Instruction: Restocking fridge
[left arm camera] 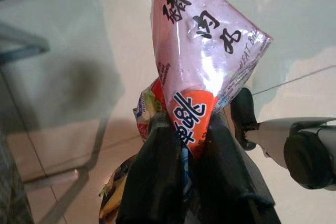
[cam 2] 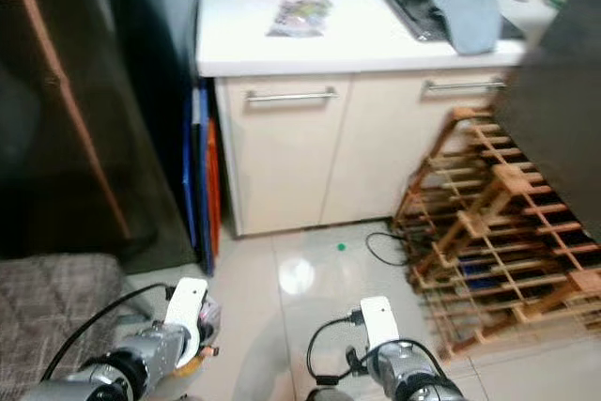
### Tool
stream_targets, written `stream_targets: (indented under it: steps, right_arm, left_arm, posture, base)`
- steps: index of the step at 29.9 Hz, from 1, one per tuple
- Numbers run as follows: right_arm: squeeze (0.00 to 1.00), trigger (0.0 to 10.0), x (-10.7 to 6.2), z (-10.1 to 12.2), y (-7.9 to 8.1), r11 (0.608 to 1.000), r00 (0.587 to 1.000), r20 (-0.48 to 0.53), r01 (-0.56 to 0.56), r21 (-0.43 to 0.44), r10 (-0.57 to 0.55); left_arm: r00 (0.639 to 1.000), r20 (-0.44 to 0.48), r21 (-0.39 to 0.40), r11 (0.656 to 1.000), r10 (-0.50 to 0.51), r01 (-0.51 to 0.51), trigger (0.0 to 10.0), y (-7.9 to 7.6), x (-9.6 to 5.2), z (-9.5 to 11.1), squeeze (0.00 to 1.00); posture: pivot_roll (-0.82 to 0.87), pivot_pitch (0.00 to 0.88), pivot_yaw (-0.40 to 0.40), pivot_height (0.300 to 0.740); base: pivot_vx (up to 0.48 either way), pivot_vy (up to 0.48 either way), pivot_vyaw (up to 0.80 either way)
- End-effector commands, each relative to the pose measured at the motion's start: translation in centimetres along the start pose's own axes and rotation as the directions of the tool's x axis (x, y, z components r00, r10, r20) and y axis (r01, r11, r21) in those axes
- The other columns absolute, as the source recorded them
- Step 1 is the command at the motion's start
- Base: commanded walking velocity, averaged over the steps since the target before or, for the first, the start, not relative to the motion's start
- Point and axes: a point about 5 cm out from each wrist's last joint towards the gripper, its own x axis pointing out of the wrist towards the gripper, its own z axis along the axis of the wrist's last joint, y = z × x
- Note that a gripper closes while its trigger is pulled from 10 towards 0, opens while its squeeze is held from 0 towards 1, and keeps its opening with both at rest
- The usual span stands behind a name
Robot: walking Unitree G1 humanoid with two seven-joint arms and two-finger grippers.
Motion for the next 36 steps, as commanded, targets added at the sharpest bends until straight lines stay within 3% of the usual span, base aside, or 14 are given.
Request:
stream_targets:
  steps: [1,7,13,20,24,36]
  right_arm:
    - [0.00,10.0,0.0,-0.2,-0.1,1.000,1.000,0.001,0.007,0.002,-0.007]
    - [0.00,10.0,0.1,-0.1,1.1,0.999,0.999,0.029,-0.036,-0.029,0.037]
    - [0.00,10.0,0.1,-0.8,0.7,0.998,0.999,0.019,-0.032,-0.060,0.034]
    - [0.00,10.0,0.1,-1.7,0.2,1.000,1.000,0.005,-0.015,-0.010,0.015]
    - [0.00,10.0,0.0,-0.7,0.1,1.000,1.000,0.017,-0.018,-0.021,0.018]
    - [0.00,10.0,0.0,-0.8,-0.2,0.999,1.000,0.018,-0.009,-0.034,0.009]
  left_arm:
    - [1.000,0.015,0.012,1.000,-0.001,0.001,10.0,0.1,0.0,0.3,0.00]
    - [1.000,0.008,0.037,0.999,-0.005,0.005,10.0,0.1,0.0,-0.2,0.00]
    - [1.000,0.012,0.063,0.998,-0.025,0.025,10.0,-0.4,0.1,-0.3,0.00]
    - [1.000,0.015,0.045,0.999,-0.025,0.025,10.0,-0.6,0.1,-0.4,0.00]
    - [0.999,0.015,0.039,0.999,-0.032,0.032,10.0,-0.9,0.1,-0.6,0.00]
    - [0.999,0.023,0.040,0.998,-0.045,0.044,10.0,-1.3,0.2,-0.6,0.00]
  posture:
    - [-0.06,0.000,-0.030,0.740]
    - [-0.07,0.000,-0.021,0.740]
    - [-0.07,0.000,-0.025,0.740]
    - [-0.07,0.000,-0.027,0.740]
    - [-0.07,0.000,-0.033,0.740]
    - [-0.07,0.000,-0.039,0.740]
  base:
    - [0.000,0.000,-0.76]
    - [0.000,0.000,-0.18]
    - [0.000,0.000,0.00]
    - [0.000,0.000,0.00]
    - [0.000,0.000,0.00]
    - [0.000,0.000,0.00]
